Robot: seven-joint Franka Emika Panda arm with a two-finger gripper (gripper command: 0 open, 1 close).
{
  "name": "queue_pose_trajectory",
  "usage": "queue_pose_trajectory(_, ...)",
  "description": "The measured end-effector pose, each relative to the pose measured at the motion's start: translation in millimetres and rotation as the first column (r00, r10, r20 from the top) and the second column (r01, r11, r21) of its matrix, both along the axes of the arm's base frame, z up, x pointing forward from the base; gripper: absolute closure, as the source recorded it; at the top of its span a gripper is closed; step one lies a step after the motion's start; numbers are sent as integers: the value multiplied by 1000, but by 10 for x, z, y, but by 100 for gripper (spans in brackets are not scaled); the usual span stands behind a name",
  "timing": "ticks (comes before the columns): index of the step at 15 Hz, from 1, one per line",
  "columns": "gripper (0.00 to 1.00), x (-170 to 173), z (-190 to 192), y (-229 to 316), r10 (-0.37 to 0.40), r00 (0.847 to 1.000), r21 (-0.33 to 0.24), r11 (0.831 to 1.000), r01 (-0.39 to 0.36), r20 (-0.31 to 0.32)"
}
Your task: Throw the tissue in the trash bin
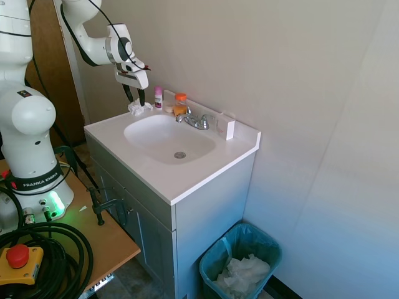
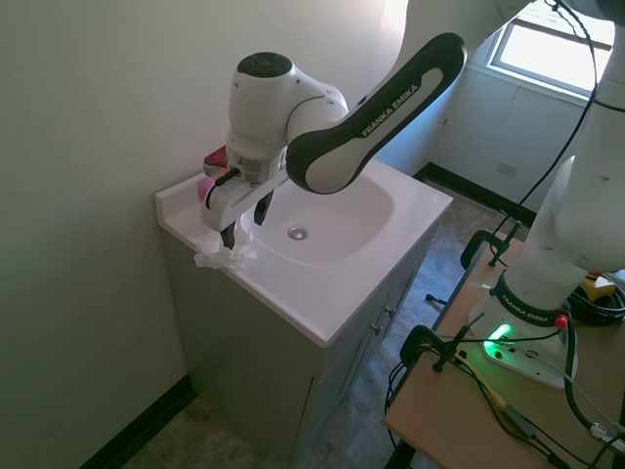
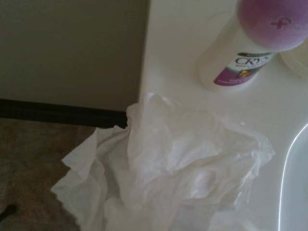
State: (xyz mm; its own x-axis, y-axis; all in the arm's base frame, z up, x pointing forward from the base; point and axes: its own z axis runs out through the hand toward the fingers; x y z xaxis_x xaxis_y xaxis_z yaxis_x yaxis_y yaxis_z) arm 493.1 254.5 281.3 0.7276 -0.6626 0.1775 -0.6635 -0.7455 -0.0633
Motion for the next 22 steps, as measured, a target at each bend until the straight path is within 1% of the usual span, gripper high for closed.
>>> queue_pose_trajectory(1,100,38,-53,-15,-5,1000,-3,1000,5,-4)
queue_pose_trajectory(7,100,138,-252,-3,-23,999,5,1000,23,-27)
queue_pose_trajectory(16,100,239,-250,-173,-76,996,28,997,77,-46)
queue_pose_trajectory(22,100,248,-250,-191,-72,996,26,997,73,-57)
